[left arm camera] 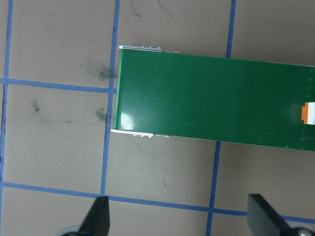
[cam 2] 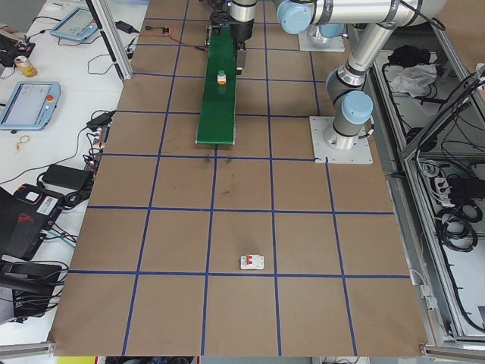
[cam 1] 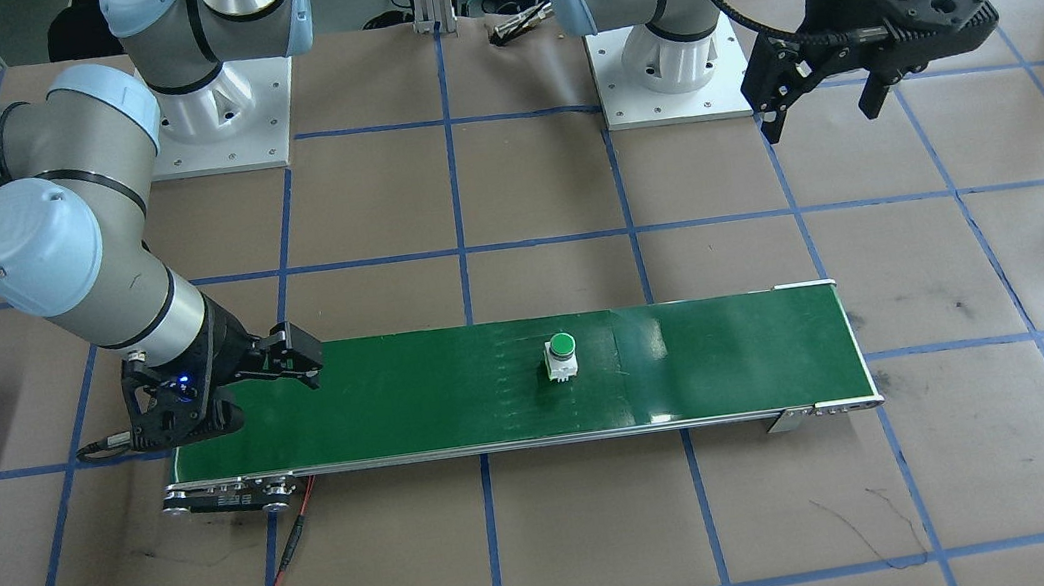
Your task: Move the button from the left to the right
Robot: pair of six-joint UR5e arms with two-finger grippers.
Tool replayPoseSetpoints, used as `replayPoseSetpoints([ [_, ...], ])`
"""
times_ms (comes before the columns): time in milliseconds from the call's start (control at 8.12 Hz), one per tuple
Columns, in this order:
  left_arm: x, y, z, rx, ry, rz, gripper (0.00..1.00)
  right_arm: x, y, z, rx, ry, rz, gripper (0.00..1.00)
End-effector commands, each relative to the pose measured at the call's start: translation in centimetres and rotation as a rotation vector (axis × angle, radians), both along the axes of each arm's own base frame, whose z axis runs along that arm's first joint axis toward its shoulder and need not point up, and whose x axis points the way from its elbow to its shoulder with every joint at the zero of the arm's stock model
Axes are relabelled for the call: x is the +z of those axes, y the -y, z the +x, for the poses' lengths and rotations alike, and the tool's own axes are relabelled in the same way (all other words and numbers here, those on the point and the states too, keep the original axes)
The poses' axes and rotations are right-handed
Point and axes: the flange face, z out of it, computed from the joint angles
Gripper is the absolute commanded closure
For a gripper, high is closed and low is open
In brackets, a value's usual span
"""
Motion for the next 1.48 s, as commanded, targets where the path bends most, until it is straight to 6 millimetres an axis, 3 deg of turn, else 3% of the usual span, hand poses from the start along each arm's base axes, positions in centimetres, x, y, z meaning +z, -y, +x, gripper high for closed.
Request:
replayPoseSetpoints([
  [0,-0.5,0.4,0.3,0.003,0.003,0.01,0.0,-0.5,0.3,-1.2,0.025,0.067,-0.022,0.01],
  [123,-0.8,0.7,0.4,0.007,-0.002,0.014,0.0,-1.1,0.2,-2.7,-0.015,0.137,-0.016,0.01],
  [862,-1.1,1.6,0.7,0.001,0.005,-0.009,0.0,-1.7,0.1,-3.0,-0.091,0.097,0.014,0.0],
  [1355,-1.3,0.1,0.5,0.001,0.009,-0.002,0.0,-0.9,-0.1,-3.2,-0.078,0.069,0.004,0.0],
])
